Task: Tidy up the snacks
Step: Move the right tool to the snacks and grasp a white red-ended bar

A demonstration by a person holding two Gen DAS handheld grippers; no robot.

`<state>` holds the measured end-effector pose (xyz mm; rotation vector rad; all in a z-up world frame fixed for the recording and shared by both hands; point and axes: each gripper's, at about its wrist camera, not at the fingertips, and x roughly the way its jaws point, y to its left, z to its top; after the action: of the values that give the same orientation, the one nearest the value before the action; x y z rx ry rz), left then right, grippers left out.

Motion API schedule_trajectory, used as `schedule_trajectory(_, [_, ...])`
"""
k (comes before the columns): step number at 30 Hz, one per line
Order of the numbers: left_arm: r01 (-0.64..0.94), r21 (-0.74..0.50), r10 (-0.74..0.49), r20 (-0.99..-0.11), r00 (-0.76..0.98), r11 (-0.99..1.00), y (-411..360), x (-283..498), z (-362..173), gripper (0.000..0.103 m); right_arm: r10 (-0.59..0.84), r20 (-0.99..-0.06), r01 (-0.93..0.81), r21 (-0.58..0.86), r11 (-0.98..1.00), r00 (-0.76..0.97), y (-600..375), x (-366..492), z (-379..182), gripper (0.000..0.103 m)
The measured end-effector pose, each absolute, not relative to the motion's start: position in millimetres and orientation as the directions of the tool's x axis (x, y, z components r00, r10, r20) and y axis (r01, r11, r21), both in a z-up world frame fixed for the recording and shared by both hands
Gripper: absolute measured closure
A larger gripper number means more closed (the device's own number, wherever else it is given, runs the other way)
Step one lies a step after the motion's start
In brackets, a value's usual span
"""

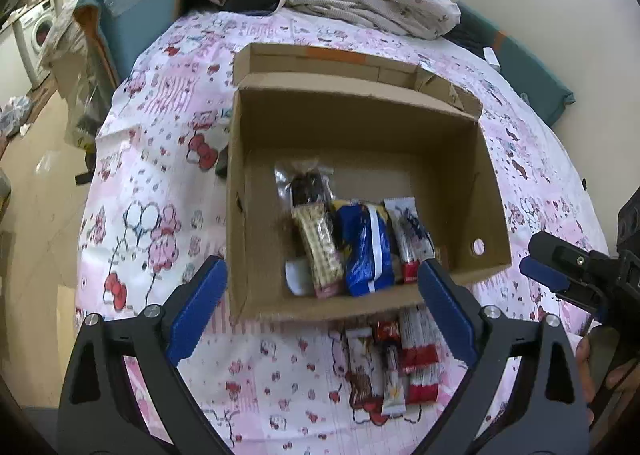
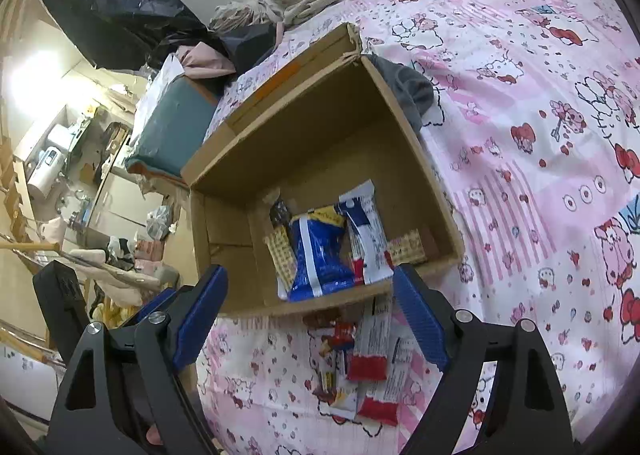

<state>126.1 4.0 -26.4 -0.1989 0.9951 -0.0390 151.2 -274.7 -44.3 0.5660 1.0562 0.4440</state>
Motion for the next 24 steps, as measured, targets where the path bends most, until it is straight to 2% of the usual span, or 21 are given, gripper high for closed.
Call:
schedule_trajectory(20, [-0.135,-0.177,-0.094,-0.877,0.471,0.975,3.7,87.8,-54.6,0.009,0.505,-0.808,0.092,0.553,0.828,0.304,-296.0,112.1,-85.8,0.016])
schedule_trajectory(22, [-0.143,-0.18,-0.094,-0.88,0.465,0.973,4.7,86.1,-56.9,0.009,0.489,-0.825,0.123,0.537,0.834,0.283,-299.2,112.4,-93.4,0.019])
schedule_trajectory(24, [-0.143,-0.158,-0.077,-0.886,0.456,0.977,4.1,85.6,-58.9,0.009,0.495,-0.825,0.132,0.542,0.83,0.272,-299.7,114.2,-97.9,0.028])
